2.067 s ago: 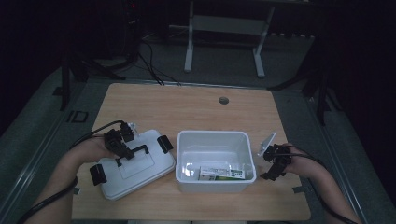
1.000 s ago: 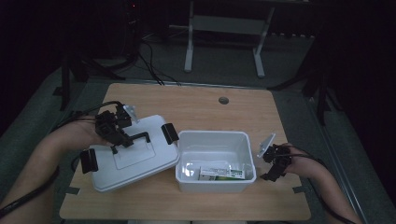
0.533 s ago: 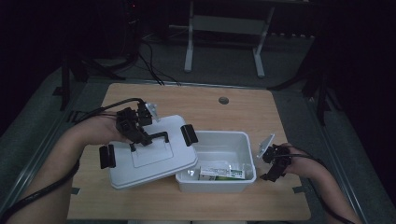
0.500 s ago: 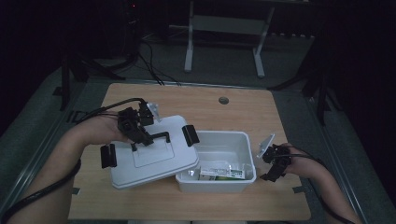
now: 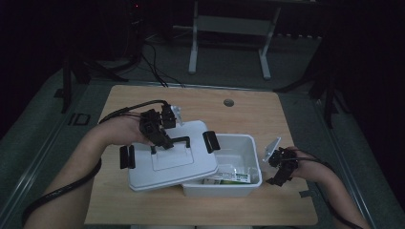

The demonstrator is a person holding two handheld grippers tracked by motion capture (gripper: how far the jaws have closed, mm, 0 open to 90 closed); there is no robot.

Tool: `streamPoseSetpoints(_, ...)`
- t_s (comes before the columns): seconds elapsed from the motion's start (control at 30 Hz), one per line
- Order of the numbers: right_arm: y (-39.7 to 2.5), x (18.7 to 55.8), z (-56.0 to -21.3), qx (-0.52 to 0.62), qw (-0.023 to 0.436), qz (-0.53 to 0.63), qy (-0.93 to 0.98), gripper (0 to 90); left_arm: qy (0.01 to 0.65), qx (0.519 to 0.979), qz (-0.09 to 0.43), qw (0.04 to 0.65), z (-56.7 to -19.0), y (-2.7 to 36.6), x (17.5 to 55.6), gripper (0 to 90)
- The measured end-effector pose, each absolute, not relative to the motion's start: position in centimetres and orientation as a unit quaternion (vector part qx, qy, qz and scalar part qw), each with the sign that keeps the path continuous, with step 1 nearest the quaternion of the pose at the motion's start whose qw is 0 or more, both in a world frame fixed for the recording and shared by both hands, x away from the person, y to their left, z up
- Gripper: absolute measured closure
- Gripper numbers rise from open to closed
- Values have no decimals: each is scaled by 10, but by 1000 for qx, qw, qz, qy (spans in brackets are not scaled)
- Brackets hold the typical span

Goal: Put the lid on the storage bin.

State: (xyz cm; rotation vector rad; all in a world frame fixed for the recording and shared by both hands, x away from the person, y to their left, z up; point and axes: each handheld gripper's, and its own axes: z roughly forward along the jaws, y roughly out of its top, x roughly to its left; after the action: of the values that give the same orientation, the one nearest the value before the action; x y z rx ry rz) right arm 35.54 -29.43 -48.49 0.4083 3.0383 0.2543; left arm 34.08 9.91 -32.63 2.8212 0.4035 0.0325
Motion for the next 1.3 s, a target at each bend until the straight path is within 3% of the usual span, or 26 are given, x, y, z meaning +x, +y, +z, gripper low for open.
streamPoseSetpoints(1.3, -314, 348, -485, 144, 29, 84, 986, 144, 43, 985, -12, 166, -326, -19, 357, 838)
